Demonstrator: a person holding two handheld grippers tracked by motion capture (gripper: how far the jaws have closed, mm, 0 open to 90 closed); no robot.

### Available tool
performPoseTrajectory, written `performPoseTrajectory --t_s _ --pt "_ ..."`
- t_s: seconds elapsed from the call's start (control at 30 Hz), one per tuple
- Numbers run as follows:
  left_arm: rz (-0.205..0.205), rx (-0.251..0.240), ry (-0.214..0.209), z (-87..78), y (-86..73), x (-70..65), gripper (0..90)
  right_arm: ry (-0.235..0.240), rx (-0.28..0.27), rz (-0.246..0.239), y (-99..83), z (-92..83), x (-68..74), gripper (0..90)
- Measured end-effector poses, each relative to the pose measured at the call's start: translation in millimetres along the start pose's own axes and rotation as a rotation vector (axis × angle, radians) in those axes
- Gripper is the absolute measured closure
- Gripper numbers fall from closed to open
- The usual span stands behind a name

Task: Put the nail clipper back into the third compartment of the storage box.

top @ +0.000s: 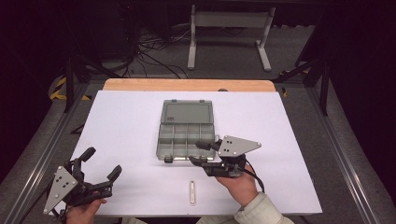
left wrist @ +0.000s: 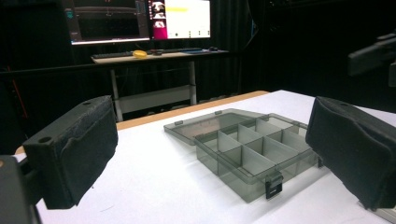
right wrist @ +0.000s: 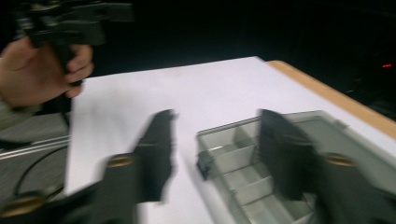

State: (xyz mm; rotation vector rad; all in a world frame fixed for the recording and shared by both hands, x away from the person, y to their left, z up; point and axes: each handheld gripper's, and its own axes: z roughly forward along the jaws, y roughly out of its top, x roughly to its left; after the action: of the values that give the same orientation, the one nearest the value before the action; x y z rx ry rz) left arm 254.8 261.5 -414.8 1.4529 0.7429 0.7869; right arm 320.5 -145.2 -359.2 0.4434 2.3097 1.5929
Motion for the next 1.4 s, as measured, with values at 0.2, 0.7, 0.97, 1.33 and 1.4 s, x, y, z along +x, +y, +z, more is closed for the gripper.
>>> performPoseTrajectory --t_s 0.2,0.7,0.97,1.33,1.4 --pt "0.001 -0.002 0.001 -0.2 0.3 -0.5 3.2 0.094 0.074 -0.007 3.2 0.7 5.0 88.0" --pt "0.003 0.001 -0.002 0.0 0.6 -0.7 3.2 0.196 0.284 -0.062 2.3 20.1 22.4 90.0" --pt "-0.001 0.002 -0.004 0.7 0.1 -0.6 3.3 0.241 0.425 -0.079 -8.7 39.6 35.8 90.0" --pt "-0.003 0.011 -0.008 1.0 -0.2 0.1 3.3 0.297 0.554 -0.094 -23.2 55.8 46.4 90.0" --pt "-0.005 0.01 -0.008 0.9 -0.2 -0.1 3.3 0.314 0.589 -0.096 -27.1 59.2 48.7 90.0"
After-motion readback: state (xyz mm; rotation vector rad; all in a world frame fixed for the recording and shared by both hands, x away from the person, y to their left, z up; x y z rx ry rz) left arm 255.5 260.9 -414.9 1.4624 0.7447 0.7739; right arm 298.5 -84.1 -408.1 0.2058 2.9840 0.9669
